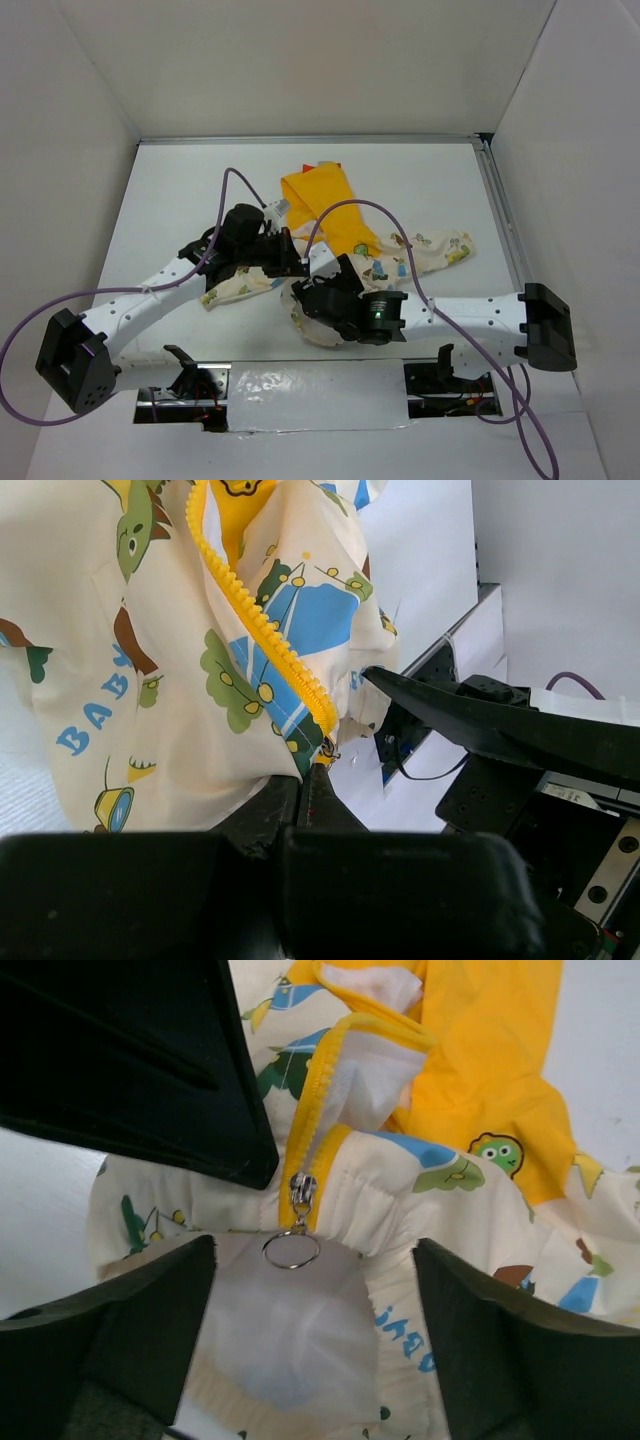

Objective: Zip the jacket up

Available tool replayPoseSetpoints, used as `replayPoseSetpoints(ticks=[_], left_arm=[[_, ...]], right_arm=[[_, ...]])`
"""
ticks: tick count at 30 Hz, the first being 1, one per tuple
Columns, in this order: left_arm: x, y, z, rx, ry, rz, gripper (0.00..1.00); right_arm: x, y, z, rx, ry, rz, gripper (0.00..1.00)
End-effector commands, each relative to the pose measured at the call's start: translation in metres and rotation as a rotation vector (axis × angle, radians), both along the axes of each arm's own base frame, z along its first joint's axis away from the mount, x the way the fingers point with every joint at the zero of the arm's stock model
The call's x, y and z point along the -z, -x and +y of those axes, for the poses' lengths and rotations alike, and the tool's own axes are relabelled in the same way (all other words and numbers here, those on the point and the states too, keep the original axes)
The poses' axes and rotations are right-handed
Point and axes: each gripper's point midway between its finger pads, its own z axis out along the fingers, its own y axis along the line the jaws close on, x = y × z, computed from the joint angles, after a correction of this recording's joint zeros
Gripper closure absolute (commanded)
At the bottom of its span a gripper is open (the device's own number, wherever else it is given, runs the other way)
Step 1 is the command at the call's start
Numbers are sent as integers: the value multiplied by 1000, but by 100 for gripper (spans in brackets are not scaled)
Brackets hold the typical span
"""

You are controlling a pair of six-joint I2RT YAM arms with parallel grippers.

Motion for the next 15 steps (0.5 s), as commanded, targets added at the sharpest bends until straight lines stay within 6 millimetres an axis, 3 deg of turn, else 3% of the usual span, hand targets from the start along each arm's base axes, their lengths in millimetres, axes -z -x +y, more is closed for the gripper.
replayPoseSetpoints(ticks=[1, 3, 5, 11, 15], left_arm=[[-24, -4, -4, 23, 50, -64, 100], [-22, -3, -3, 26, 46, -65, 100], [-20, -2, -3, 29, 43, -64, 100], [-17, -5, -3, 26, 31, -63, 100], [-15, -7, -3, 25, 20, -63, 100]], right_arm=[[-22, -10, -1, 79, -6, -66, 18], [-25, -11, 0, 89, -13, -76, 27], [-31, -12, 1, 89, -32, -86, 44], [-33, -10, 4, 55, -38, -79, 73], [-30, -8, 6, 40, -27, -64, 76]])
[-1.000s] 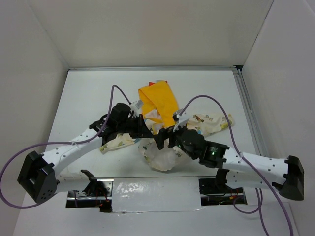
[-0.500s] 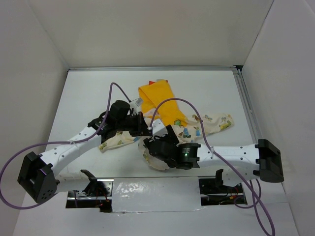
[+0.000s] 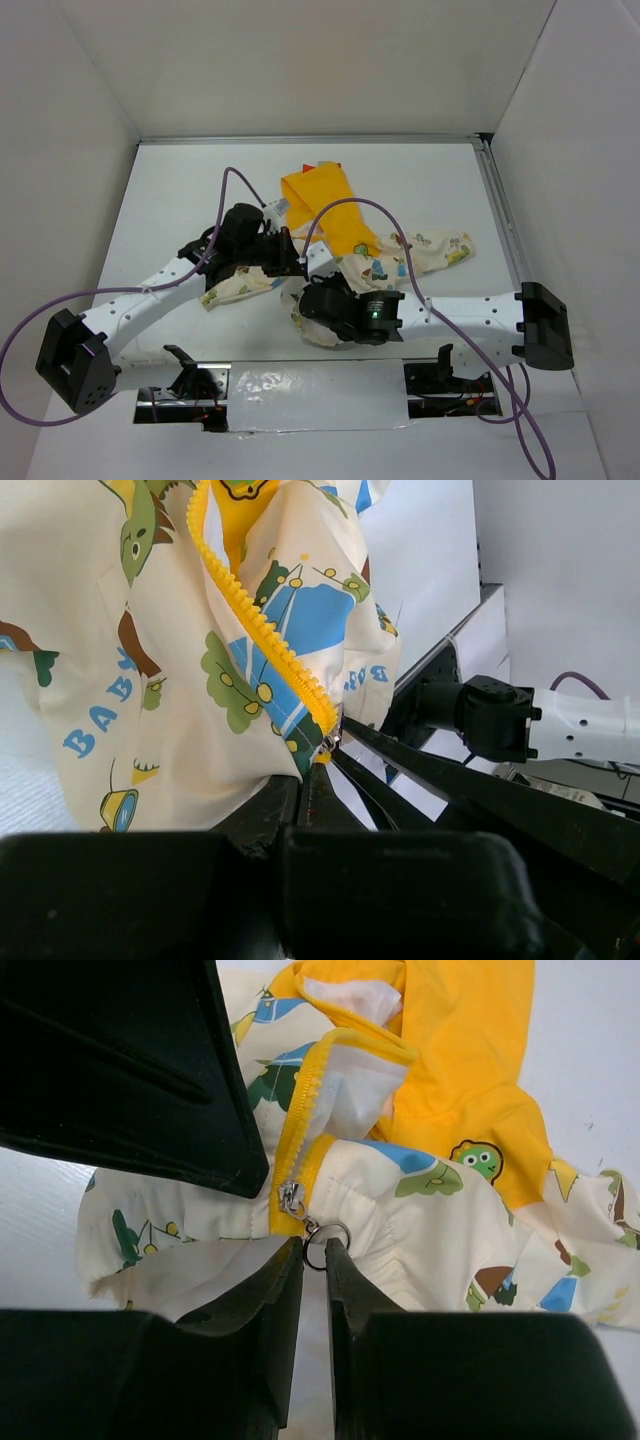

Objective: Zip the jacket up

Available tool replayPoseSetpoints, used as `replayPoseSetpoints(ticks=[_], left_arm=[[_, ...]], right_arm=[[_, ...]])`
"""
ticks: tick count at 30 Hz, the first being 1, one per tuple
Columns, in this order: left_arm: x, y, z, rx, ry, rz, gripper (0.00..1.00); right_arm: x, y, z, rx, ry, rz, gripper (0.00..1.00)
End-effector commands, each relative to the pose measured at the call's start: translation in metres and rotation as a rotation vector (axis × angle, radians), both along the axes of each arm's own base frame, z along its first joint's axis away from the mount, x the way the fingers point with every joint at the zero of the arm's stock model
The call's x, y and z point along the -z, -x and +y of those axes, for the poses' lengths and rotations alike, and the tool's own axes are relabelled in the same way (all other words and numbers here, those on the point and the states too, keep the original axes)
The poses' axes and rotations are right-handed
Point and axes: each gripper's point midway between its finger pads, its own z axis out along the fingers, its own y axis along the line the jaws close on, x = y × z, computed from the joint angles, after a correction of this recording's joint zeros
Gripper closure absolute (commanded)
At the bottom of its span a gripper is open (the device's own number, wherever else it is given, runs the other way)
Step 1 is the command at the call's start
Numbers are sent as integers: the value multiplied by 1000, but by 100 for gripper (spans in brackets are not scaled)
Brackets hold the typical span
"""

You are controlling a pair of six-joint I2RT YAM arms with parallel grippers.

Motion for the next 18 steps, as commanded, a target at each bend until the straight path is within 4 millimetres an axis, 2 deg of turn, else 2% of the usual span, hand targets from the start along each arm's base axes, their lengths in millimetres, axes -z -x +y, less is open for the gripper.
replayPoseSetpoints(ticks=[1, 2, 3, 5, 13, 16, 18], left_arm=[[-13, -7, -4, 20, 17, -54, 100], [-14, -8, -4, 22, 19, -61, 100], [-14, -8, -4, 25, 19, -64, 100], [-14, -7, -5, 38, 15, -72, 100], [0, -4, -6, 55, -43, -82, 100], [4, 2, -10, 90, -61, -97, 100], [6, 8, -14, 113, -74, -102, 100]], right_arm=[[-25, -2, 8, 3, -57, -24, 78], [-25, -2, 7, 1, -52, -22, 86], [-26, -2, 8, 2, -52, -24, 88], [-27, -2, 8, -4, -49, -28, 100], [-42, 5, 20, -109, -66, 20, 100], [-43, 1, 20, -123, -80, 32, 100], [-45, -11, 14, -69, -86, 26, 100]])
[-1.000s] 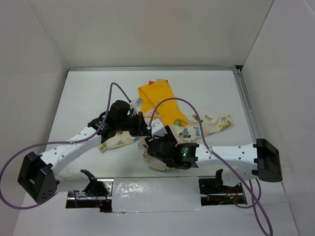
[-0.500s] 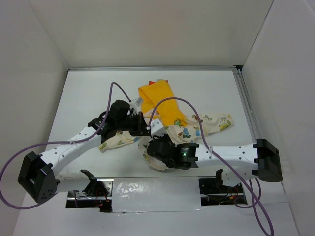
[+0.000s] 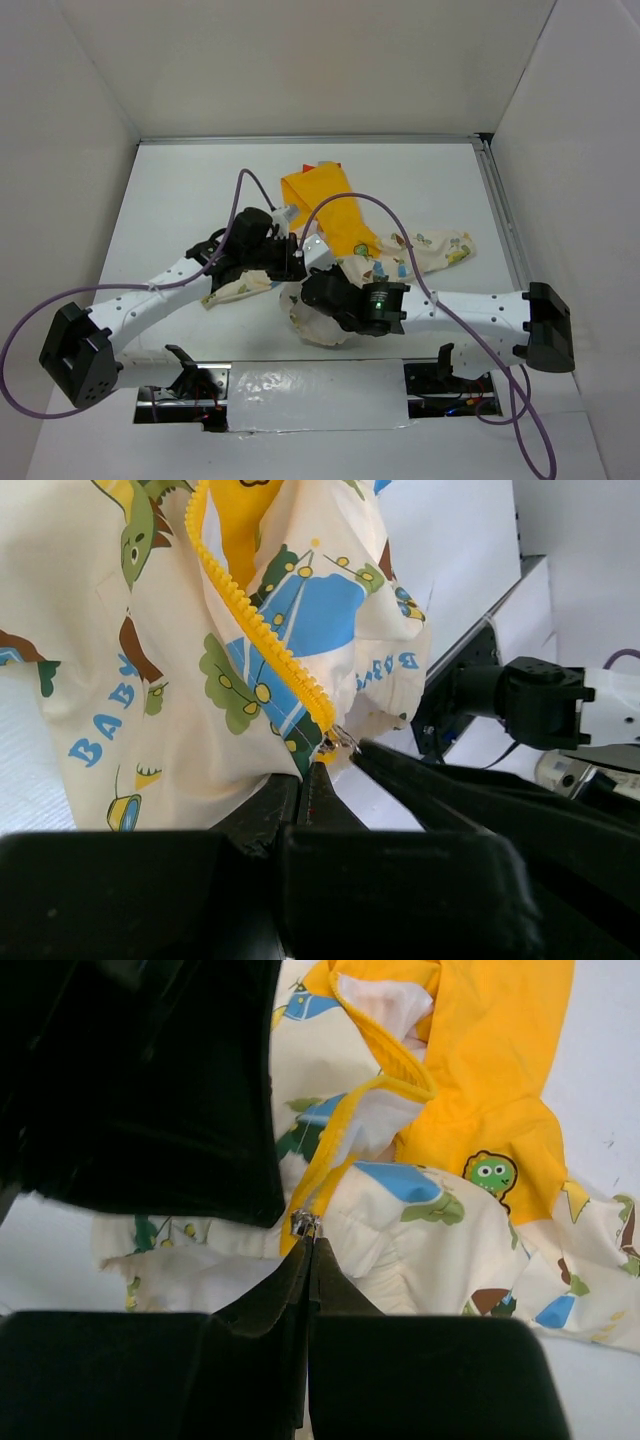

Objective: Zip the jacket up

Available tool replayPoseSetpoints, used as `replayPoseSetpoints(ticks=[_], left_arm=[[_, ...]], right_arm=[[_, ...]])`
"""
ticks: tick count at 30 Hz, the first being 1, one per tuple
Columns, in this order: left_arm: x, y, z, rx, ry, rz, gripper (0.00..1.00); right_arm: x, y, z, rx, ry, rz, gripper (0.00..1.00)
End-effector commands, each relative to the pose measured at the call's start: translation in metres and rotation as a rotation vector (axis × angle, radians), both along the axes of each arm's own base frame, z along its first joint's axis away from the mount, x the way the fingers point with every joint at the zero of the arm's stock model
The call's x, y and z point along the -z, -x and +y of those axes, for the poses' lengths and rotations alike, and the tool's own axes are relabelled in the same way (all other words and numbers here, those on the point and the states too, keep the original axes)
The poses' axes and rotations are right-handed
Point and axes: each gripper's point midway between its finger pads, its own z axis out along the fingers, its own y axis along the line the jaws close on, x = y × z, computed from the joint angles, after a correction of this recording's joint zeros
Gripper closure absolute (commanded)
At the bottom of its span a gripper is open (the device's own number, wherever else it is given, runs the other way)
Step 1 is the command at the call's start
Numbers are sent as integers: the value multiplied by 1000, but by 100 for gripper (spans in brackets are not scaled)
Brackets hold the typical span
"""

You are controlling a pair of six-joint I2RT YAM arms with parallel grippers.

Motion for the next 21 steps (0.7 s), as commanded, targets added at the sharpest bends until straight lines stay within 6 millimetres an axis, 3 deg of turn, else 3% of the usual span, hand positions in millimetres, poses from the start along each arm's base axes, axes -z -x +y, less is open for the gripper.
replayPoseSetpoints(ticks=[1, 8, 13, 18, 20, 21], left_arm=[[-6, 5, -10, 59, -17, -52, 100], [5, 26, -15, 117, -28, -39, 100], [19, 28, -7, 66, -89, 5, 98], [4, 10, -3, -14, -136, -28, 19], [-11, 5, -4, -31, -116, -57, 1], [-16, 5, -4, -34, -106, -63, 1]], right_arm=[[-35, -17, 1, 53, -97, -26, 100], [-47, -41, -11, 148, -188, -64, 100], [-58, -38, -11, 78, -277, -64, 100], [-39, -19, -2, -11, -295, 67, 100], [-29, -17, 0, -8, -308, 116, 100], [-27, -15, 2, -10, -318, 136, 100]])
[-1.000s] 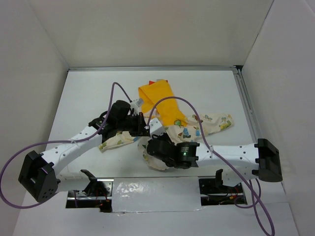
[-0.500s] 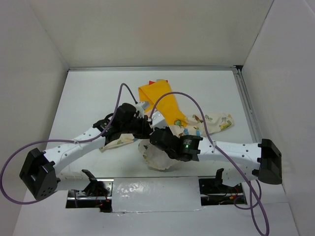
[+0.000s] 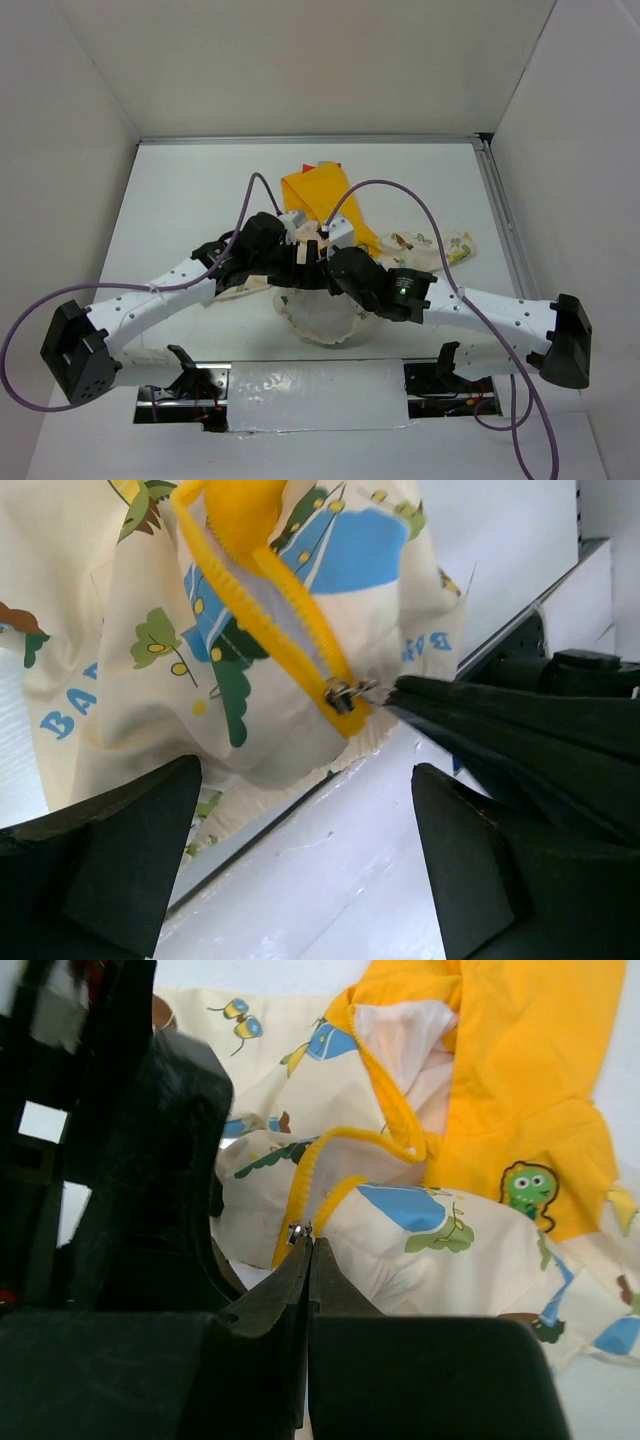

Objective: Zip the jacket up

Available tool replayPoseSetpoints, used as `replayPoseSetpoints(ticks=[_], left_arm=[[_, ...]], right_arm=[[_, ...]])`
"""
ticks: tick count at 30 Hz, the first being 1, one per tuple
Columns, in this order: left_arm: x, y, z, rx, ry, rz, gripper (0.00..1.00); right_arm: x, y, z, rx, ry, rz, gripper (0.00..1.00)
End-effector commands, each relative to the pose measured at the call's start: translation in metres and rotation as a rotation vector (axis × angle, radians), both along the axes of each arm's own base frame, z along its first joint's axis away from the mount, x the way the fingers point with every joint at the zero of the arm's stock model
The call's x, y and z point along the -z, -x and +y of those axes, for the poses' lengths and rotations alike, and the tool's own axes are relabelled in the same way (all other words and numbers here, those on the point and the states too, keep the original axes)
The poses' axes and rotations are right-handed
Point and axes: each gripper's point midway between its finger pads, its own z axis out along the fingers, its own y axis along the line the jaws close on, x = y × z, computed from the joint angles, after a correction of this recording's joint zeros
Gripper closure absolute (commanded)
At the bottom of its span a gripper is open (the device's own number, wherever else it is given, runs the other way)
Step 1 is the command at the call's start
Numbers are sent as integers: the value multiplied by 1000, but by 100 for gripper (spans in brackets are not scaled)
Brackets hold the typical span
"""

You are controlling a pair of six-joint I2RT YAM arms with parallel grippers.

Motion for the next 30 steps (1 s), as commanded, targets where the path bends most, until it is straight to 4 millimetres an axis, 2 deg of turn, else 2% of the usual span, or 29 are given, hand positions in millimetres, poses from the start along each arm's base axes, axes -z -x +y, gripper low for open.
replayPoseSetpoints(ticks=[1, 4, 8, 13, 15, 17, 19, 23, 25, 27, 28, 30], left_arm=[[-29, -6, 0, -27, 23, -43, 1], [-35, 3, 9, -70, 39, -22, 1], [-40, 17, 22, -134, 90, 10, 1], [-48, 42, 25, -102, 183, 37, 1], [-49, 46, 23, -98, 207, 53, 1], [-48, 49, 17, -88, 243, 80, 1], [-45, 48, 9, -109, 259, 128, 1], [-40, 25, 7, -312, 256, 222, 1], [-39, 19, 6, -415, 294, 297, 1], [-35, 10, 9, -536, 330, 352, 5], [-33, 7, 11, -573, 336, 359, 10], [-29, 4, 15, -639, 357, 386, 12]], right_arm=[[-4, 3, 14, -16, -107, 53, 100], [0, -1, 9, 24, -123, 79, 100], [-8, 4, 13, -40, -240, 131, 100], [-23, 8, 15, -100, -421, 168, 100], [-33, 5, 15, -105, -498, 174, 100], [-36, 9, 15, -116, -541, 183, 100], [-40, 10, 14, -116, -565, 182, 100], [-34, 11, 14, -99, -577, 210, 100], [-38, 10, 16, -98, -615, 199, 100], [-38, 9, 16, -95, -636, 201, 100], [-36, 11, 17, -103, -640, 206, 100], [-35, 11, 17, -98, -654, 208, 100]])
